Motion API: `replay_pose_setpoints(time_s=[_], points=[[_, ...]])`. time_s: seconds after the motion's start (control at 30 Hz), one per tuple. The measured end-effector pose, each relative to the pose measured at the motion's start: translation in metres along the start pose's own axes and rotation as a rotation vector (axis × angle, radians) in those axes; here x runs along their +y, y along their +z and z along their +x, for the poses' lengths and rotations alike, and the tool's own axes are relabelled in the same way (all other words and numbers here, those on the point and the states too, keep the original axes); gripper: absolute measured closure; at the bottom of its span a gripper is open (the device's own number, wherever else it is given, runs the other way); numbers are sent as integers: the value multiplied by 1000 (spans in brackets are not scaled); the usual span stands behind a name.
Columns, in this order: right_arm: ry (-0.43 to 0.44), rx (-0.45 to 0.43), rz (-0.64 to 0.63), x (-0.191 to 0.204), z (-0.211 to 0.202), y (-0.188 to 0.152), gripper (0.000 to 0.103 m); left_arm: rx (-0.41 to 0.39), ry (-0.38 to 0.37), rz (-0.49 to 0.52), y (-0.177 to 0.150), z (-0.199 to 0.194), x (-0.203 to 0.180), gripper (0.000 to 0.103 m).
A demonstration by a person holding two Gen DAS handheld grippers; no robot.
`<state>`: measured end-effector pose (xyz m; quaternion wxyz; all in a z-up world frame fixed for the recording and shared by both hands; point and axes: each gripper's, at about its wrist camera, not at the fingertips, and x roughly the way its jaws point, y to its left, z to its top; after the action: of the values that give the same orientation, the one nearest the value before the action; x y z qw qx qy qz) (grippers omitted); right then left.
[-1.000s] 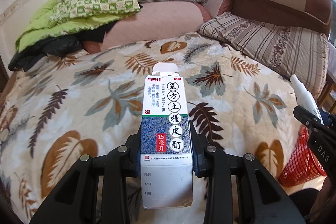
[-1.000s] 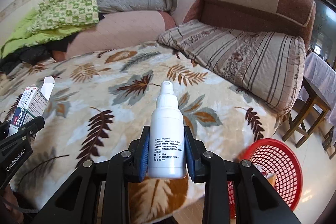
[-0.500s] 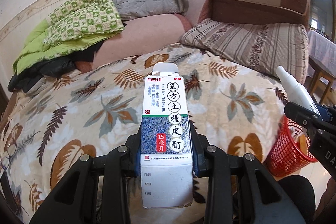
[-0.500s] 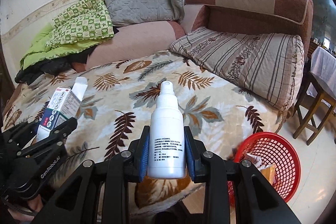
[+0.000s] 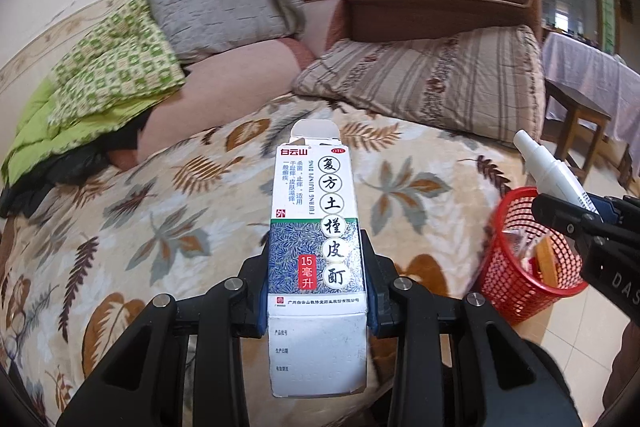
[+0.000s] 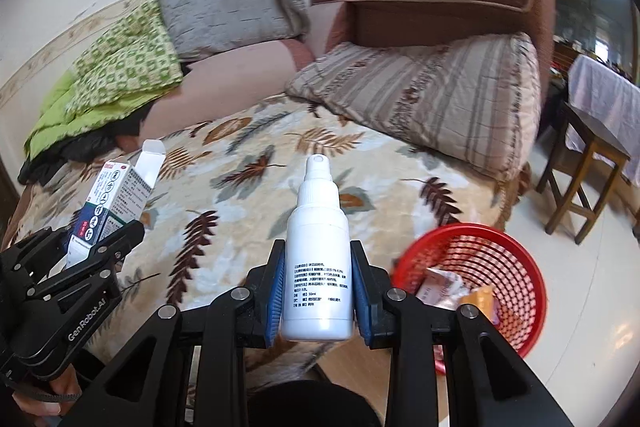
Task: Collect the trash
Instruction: 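Carry the medicine box and spray bottle to the red basket, then open the left tool over the basket while the right tool opens too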
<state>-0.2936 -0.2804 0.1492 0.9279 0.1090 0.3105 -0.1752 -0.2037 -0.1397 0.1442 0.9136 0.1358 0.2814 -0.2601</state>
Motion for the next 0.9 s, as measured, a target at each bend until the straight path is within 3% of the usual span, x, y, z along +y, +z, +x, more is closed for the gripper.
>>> replay_pose_setpoints(time_s=[0.33,0.67,0.9], points=[[-79,11,130,-75,-10,-9,71,6,-92,93,18,11,-53,70],[-136,69,272,-148,-2,-30,71,72,-249,154,30,30,-115,70],[-154,81,353,-186,3,-36,71,169,-395,164,39,52,-166,70]])
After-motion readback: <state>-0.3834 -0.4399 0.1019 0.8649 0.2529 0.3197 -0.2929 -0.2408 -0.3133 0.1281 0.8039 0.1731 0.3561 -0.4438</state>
